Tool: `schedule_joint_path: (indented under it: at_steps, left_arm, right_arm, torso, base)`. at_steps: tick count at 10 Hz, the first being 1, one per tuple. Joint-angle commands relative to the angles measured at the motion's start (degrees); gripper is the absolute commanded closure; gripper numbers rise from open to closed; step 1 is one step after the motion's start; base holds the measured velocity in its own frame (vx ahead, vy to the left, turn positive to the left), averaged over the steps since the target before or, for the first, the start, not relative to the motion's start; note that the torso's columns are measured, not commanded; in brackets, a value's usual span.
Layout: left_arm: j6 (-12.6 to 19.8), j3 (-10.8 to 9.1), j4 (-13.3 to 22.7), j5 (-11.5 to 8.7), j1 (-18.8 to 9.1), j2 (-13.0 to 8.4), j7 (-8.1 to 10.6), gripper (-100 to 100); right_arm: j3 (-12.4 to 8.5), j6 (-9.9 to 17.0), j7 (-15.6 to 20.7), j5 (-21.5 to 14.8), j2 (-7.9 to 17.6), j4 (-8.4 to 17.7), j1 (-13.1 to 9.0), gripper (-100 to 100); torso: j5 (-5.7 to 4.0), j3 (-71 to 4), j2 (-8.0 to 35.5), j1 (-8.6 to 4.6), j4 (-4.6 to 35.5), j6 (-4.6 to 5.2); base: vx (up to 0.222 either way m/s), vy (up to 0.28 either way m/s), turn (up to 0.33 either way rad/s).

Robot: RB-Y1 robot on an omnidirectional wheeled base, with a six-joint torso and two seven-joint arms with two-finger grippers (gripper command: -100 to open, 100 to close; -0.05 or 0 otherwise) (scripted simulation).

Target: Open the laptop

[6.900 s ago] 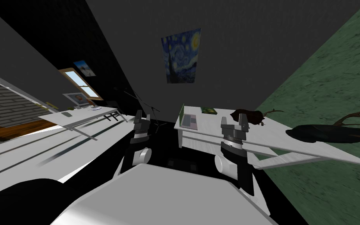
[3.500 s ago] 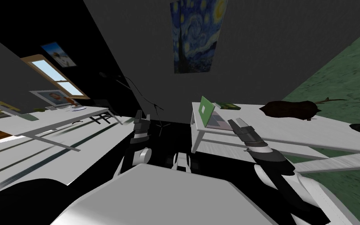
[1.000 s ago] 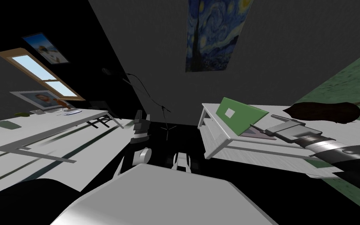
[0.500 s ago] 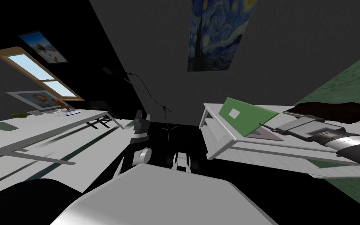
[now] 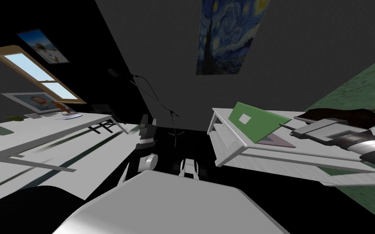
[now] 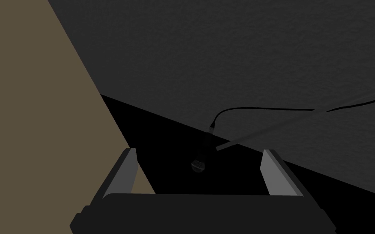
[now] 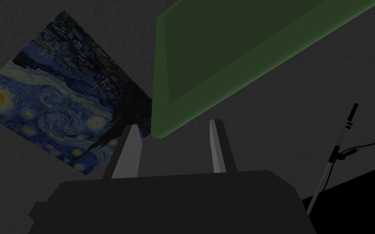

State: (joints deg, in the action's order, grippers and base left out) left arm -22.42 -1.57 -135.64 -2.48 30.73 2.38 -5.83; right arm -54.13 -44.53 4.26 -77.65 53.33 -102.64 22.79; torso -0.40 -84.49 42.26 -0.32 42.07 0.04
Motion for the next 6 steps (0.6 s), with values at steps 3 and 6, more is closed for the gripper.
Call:
schedule_joint_path:
  at_steps: [3, 6]
  left_arm:
    - [0.0, 0.00, 0.0, 0.0, 0.0, 0.0, 0.00, 0]
    - [0.0, -0.01, 0.0, 0.0, 0.0, 0.0, 0.00, 0]
  right_arm:
    - [1.2, -1.0, -5.9, 5.0, 1.4, 4.5, -0.2, 100]
    - [1.8, -1.4, -9.4, 8.1, 2.4, 7.2, -0.5, 100]
  torso:
    - [-0.20, -0.2, -0.3, -0.46, -0.1, 0.15]
    - [-0.02, -0.2, -0.2, -0.28, 0.0, 0.03]
  base:
    - [-0.001, -0.077, 0.001]
    - [-0.003, -0.065, -0.018]
